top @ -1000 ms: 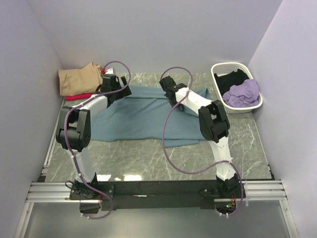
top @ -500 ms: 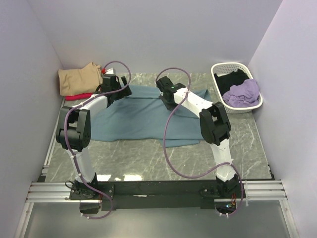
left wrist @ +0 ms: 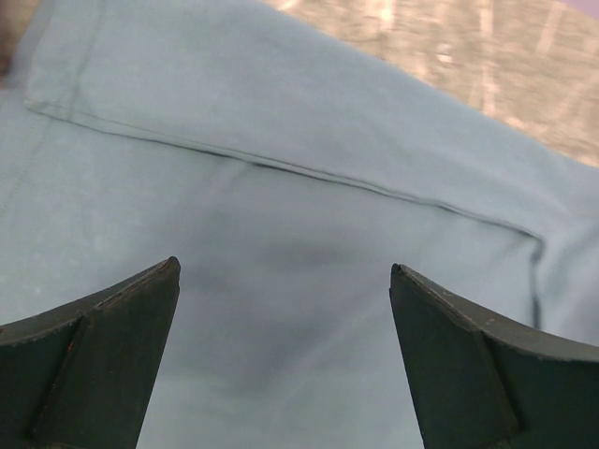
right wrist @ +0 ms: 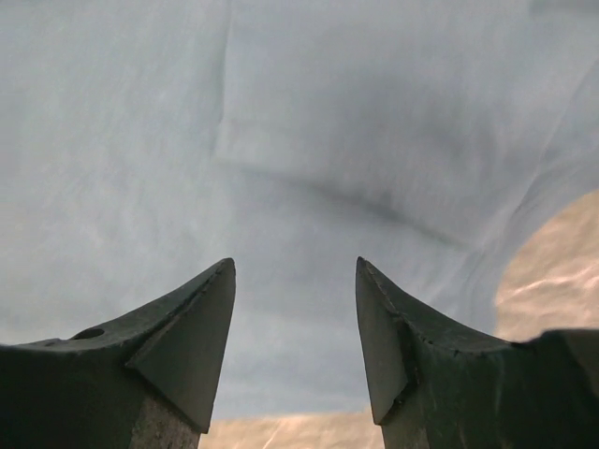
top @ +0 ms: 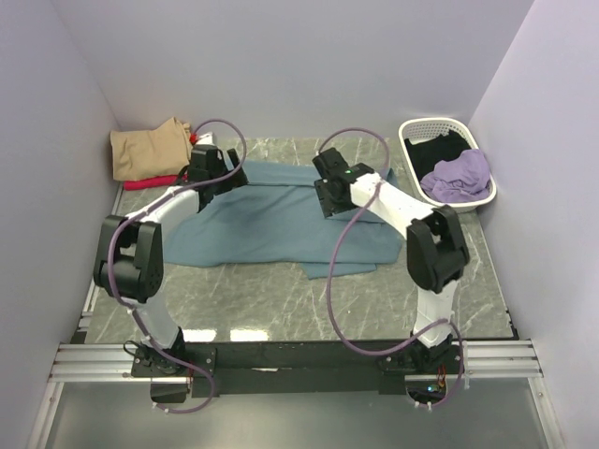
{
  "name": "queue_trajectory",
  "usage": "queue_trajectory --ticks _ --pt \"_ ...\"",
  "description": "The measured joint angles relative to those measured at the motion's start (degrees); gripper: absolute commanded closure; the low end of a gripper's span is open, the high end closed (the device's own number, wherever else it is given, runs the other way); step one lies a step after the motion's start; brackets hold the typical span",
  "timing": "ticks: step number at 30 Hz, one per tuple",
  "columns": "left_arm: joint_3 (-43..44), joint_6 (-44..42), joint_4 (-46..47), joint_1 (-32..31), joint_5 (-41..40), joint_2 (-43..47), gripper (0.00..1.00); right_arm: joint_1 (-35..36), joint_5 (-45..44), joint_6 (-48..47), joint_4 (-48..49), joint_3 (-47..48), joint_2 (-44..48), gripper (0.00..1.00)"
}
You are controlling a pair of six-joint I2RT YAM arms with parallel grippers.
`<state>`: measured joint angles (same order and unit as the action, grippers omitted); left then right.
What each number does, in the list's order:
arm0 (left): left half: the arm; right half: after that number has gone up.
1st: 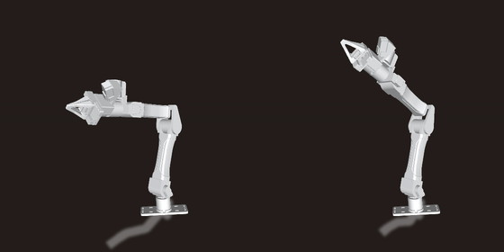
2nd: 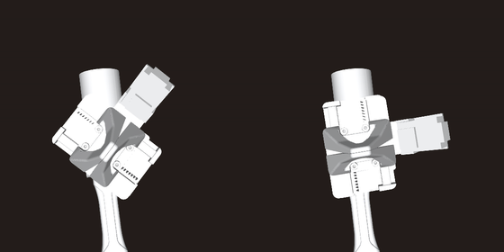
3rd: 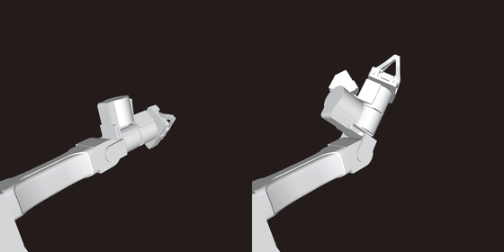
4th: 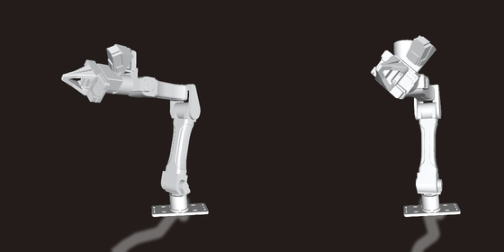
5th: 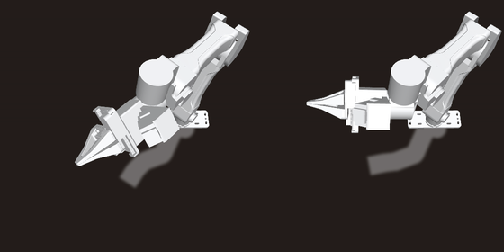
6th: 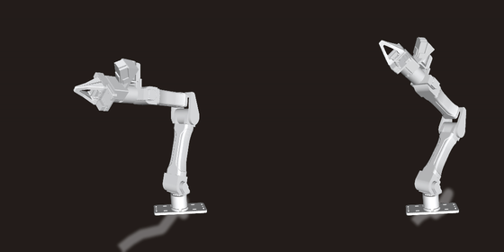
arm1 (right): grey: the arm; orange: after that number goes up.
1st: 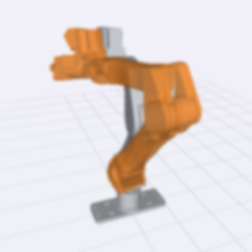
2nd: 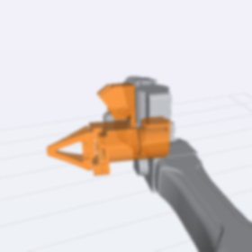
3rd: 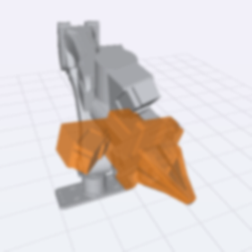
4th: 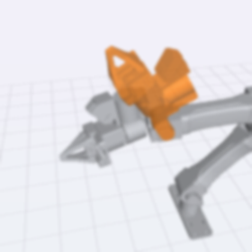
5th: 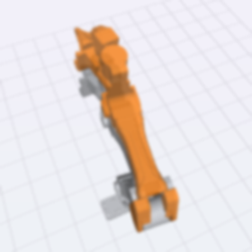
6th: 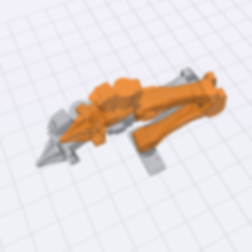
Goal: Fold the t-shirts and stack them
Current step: Fold the tshirt
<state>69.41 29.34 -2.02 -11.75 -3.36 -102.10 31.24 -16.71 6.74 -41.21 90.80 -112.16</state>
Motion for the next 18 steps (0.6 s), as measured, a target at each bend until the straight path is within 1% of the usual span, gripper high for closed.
queue_trajectory --ticks 3,7,11,13,16,18 --pt "-1.81 0.02 0.52 -1.29 0.35 2.64 0.01 -1.2 3.04 3.54 1.27 -4.57 4.63 0.38" --pt "-1.38 -0.85 0.13 -2.12 2.73 1.81 0.0 -4.39 6.36 8.24 3.26 -7.63 5.79 0.38" --pt "5.99 -2.23 -1.27 -1.79 5.38 -5.33 0.0 -10.08 10.84 12.59 6.6 -8.33 5.01 0.39" --pt "10.05 -2.54 -1.95 -1.36 6.82 -9.14 0.0 -12.92 12.79 14.29 7.96 -7.21 3.63 0.39" --pt "15.28 -2.6 -3.48 -0.24 8.98 -13.68 0.01 -16.55 15.15 15.74 8.92 -2.78 -0.94 0.39" --pt "18.95 -2.69 -4.74 0.81 10.12 -16.7 0.0 -17.7 16.39 16.17 8.94 1.27 -4.66 0.39"
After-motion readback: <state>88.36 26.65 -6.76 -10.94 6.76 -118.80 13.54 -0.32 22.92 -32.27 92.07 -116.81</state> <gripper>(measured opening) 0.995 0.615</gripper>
